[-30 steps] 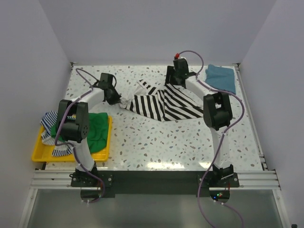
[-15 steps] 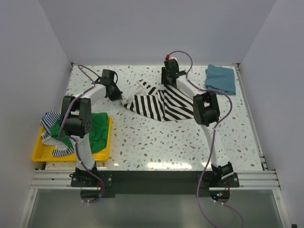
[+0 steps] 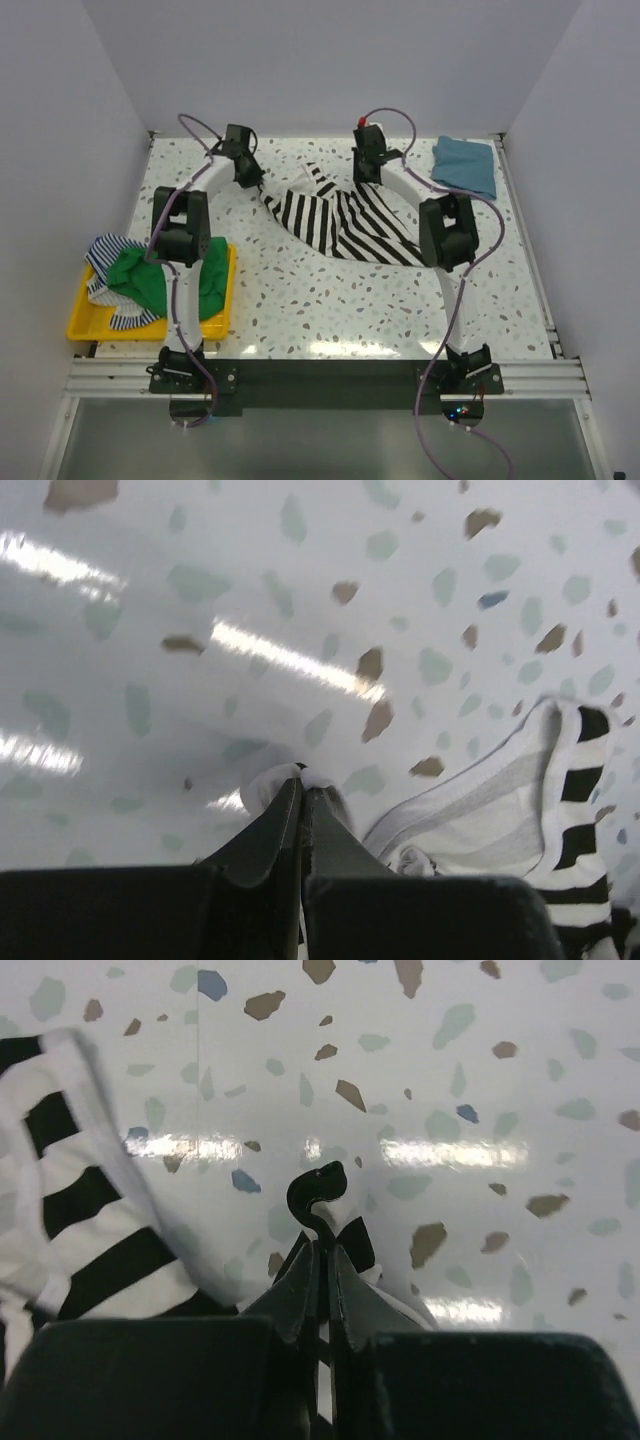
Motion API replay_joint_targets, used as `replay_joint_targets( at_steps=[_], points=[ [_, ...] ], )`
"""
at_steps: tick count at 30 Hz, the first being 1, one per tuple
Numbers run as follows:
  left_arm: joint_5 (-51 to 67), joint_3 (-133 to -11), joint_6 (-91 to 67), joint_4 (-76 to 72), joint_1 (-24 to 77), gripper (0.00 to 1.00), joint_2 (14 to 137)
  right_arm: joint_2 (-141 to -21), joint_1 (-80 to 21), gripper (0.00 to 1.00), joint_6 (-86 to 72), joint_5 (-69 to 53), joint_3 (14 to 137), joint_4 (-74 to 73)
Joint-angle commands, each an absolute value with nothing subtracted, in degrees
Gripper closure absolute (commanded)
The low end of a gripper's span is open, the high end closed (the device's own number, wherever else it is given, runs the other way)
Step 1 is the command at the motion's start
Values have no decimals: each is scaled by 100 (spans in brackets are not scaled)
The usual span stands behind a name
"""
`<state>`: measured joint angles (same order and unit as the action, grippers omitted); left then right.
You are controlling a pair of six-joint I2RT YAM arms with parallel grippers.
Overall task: Fold and stack the tank tops
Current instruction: Flatten the tank top out
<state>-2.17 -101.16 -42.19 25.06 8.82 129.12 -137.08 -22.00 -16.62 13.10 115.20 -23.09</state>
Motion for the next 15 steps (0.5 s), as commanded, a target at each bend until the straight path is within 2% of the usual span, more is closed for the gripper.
replay_joint_targets(
  at_steps=[1,5,6,8,9,12,13,15],
  points=[
    [-457,-11796,-3797,2776,1019,100,13516,-11728,-2153,100,-1845,1503,10778,-1838],
    [-238,-13348,-3648,2524,1011,100,14464,-9926,-2197,100,-2223,811,9118,-1197],
    [-55,-13559,-3613,2383,1002,100,14571,-9209,-2232,100,-2302,295,8340,-830],
    [165,-13615,-3656,1736,958,99,14608,-8651,-2556,100,-2329,10,7658,-599],
    [376,-13510,-3761,1523,941,96,14564,-8318,-2740,100,-2277,-209,7151,-485],
    [649,-13280,-3946,1160,818,76,14336,-8113,-3654,100,-2101,-544,6428,-300],
    [694,-13298,-3964,1169,730,60,14274,-8138,-4187,100,-2074,-371,6320,-290],
    [764,-13254,-4016,1344,625,48,13897,-8217,-4700,100,-2092,-186,5953,-159]
  ],
)
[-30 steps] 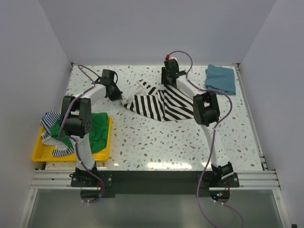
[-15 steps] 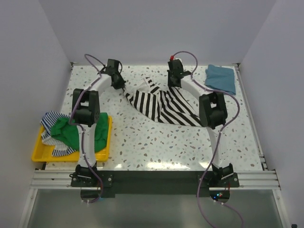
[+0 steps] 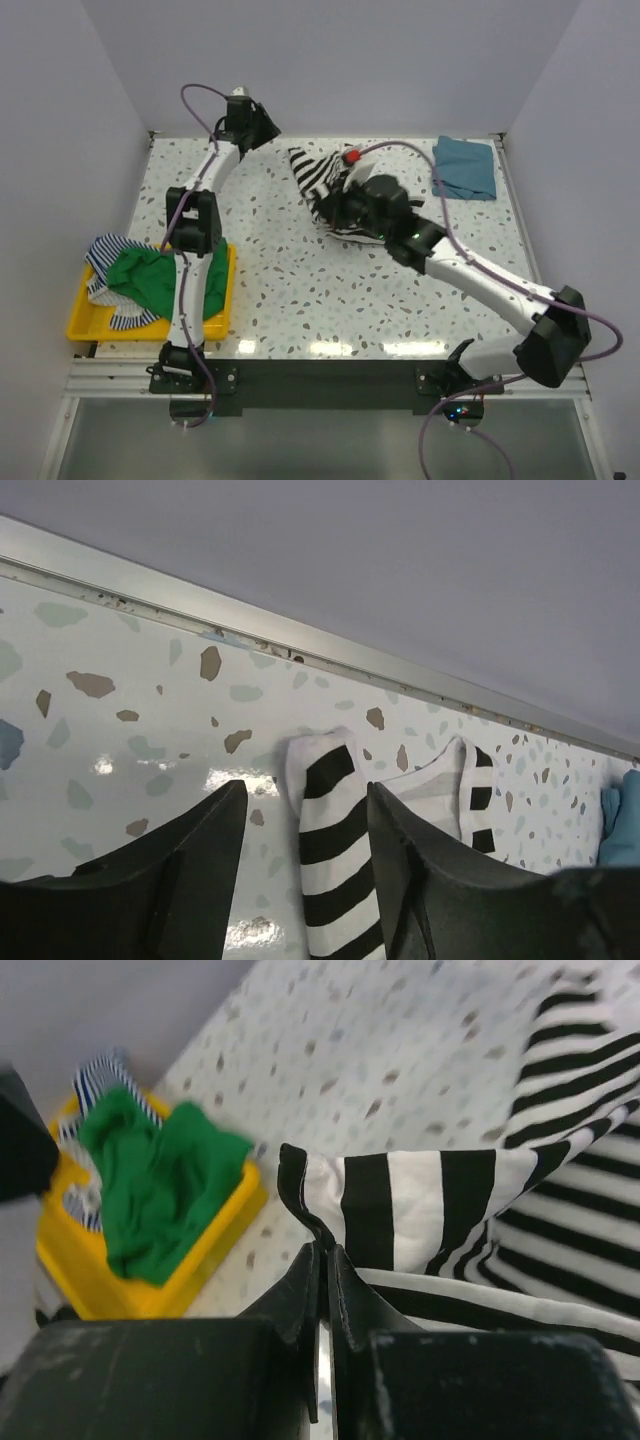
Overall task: Fold and stack the tank tops
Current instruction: Flatten the tank top out
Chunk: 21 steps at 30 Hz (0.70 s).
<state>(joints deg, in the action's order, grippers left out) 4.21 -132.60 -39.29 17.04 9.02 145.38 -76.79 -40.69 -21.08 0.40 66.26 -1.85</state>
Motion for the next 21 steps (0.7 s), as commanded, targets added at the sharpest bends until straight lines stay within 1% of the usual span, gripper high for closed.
replay_joint_targets(
  at_steps=[1,3,4,5,6,7,8,9,10,11,12,13,14,15,16,18,19,20,21],
  points=[
    [799,-13036,-4034,1388,528,43,13713,-8357,-5146,100,-2196,137,5820,-28],
    [722,-12676,-4104,1590,457,39,13010,-8612,-5439,100,-2363,246,5548,158],
    [677,-12221,-4131,1695,431,37,12756,-8718,-5719,100,-2512,359,5459,271],
    [616,-11965,-4183,1888,431,37,12248,-8884,-5843,100,-2566,682,5380,316],
    [485,-11675,-4253,1977,431,37,11991,-8929,-5949,93,-2601,842,5231,403],
    [501,-10915,-4332,2021,448,38,11701,-8947,-6107,79,-2689,983,5186,404],
    [536,-10472,-4394,1934,457,40,11124,-8930,-6143,70,-2716,1080,5151,396],
    [536,-10015,-4525,1899,474,41,10831,-8799,-6161,63,-2742,1194,5107,378],
    [510,-9132,-4561,1864,579,46,10541,-8693,-6187,51,-2794,1291,5098,291],
    [475,-8714,-4527,1724,658,47,9981,-8571,-6187,46,-2847,1440,5080,194],
    [231,-8362,-4465,1749,781,48,9741,-8282,-6188,41,-2882,1763,5097,-7],
    [63,-7862,-4395,1836,1043,52,9521,-8149,-6188,38,-2918,1993,5124,-244],
    [-226,-7614,-4264,2037,1211,53,9127,-8000,-6179,35,-2979,2160,5185,-429],
    [-289,-7342,-4184,2074,1387,55,8940,-7807,-6170,31,-3058,2728,5264,-883],
    [-351,-6860,-4131,2118,1658,59,8764,-7735,-6153,30,-3207,2951,5352,-1131],
    [-352,-6331,-4140,2250,1854,64,8290,-7691,-6082,30,-3243,3373,5641,-1771],
    [-282,-5780,-4122,2119,2020,68,8131,-7725,-5917,31,-3261,3610,5721,-1932],
    [-351,-5574,-4096,2127,2143,70,7912,-7734,-5793,32,-3226,3638,5765,-2003],
    [-412,-5285,-4061,2136,2414,73,7849,-7813,-5366,35,-3173,3386,5783,-2074]
  ],
)
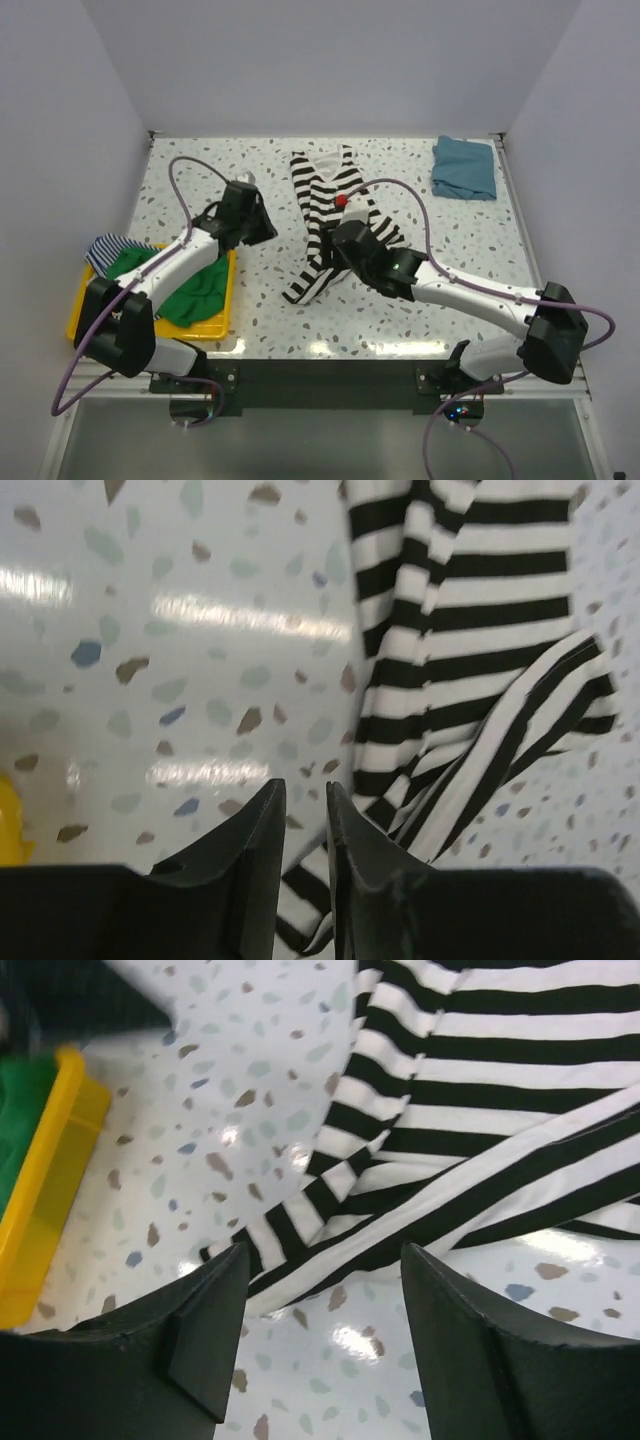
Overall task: Fold and stack the tank tops
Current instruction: Flatten the tank top out
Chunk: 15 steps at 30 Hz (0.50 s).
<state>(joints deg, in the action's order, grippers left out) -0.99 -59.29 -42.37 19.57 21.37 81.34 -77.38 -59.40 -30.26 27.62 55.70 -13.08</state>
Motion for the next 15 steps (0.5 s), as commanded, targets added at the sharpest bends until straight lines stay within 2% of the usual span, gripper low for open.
replay_joint_targets(
  at_steps=[1,6,8,9,15],
  points=[
    [-474,-5195,-3965,2162,2556,73,7840,-7857,-5100,37,-3155,3140,5792,-2083],
    [-703,-5001,-3595,2285,3330,72,8173,-8349,-3449,38,-2822,2436,5941,-2048],
    [-529,-4983,-3429,2233,3410,68,8253,-8753,-3095,39,-2742,2180,6168,-2091],
    [-432,-4966,-3349,2198,3445,62,8253,-8911,-2824,39,-2664,2145,6248,-2118],
    [-237,-4852,-3120,2250,3533,58,8455,-10054,-2067,39,-2496,1759,7030,-2136]
  ],
)
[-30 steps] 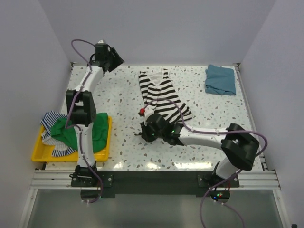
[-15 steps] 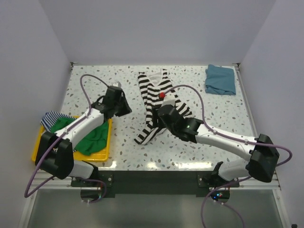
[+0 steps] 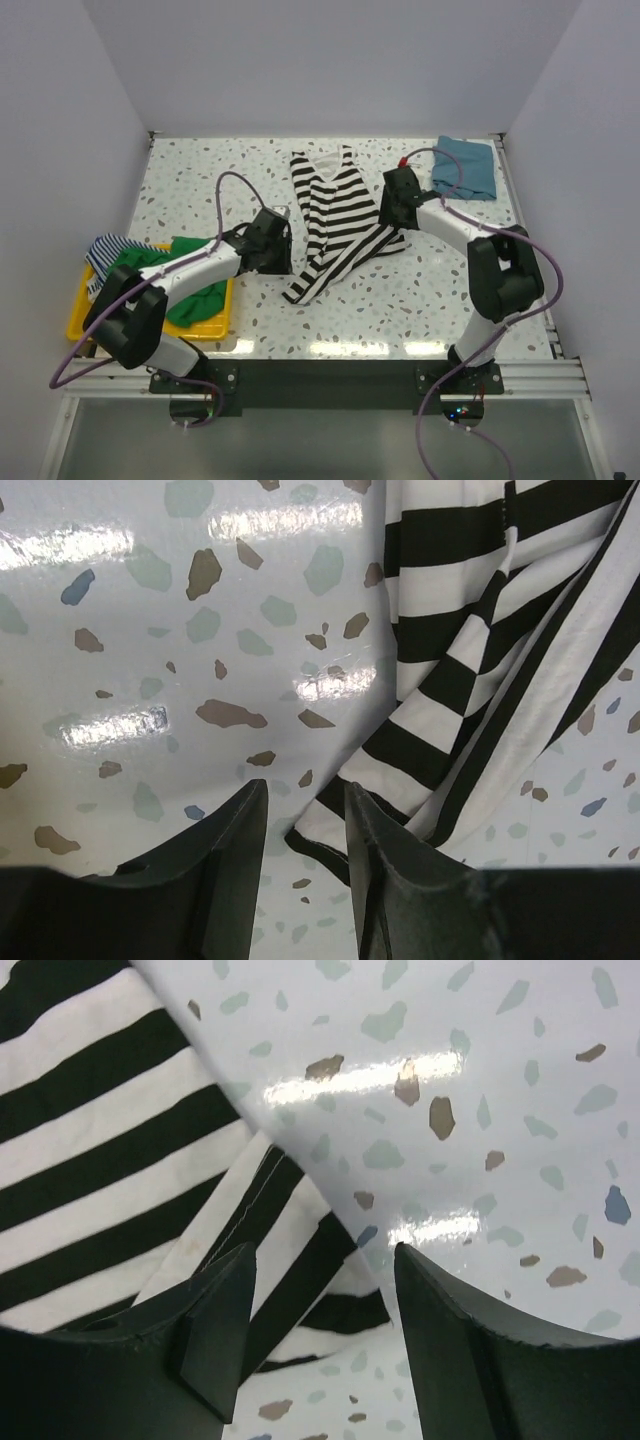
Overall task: Fold and stack the tank tops
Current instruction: Flatten the tank top out
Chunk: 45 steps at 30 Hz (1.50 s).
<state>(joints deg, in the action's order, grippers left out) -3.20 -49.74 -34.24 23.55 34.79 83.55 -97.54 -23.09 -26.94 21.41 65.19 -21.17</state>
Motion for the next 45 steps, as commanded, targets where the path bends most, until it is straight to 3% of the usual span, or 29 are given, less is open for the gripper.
replay_joint_targets(
  at_steps=[1,8,21,27,30,32,35,37,40,45],
  points=[
    [-229,-4817,-3129,2233,3533,58,8490,-10194,-2031,39,-2479,1697,7136,-2136],
    [-97,-4544,-3243,2031,3630,58,8648,-11082,-1995,42,-2303,1661,8103,-2408],
    [167,-4518,-3120,1740,3691,59,8965,-11294,-1995,48,-2303,1767,7972,-2443],
    [167,-4403,-3138,1933,3779,63,8974,-11329,-1995,58,-2276,1775,7981,-2470],
    [18,-4333,-3199,2056,3858,64,8895,-11277,-1986,72,-2276,1810,7963,-2479],
    [9,-4298,-3225,2100,3867,67,8868,-11215,-1978,86,-2285,1846,7963,-2496],
    [-158,-4263,-3234,2206,3867,73,8842,-11101,-1951,98,-2276,1916,8007,-2548],
    [-150,-4254,-3252,2197,3858,80,8833,-10943,-1942,100,-2276,1968,8033,-2549],
    [-123,-4324,-3269,2224,3858,100,8824,-10592,-1916,100,-2294,2039,8025,-2575],
    [-176,-4438,-3427,2355,3867,100,8587,-9705,-1916,100,-2373,2048,7596,-2575]
  ],
)
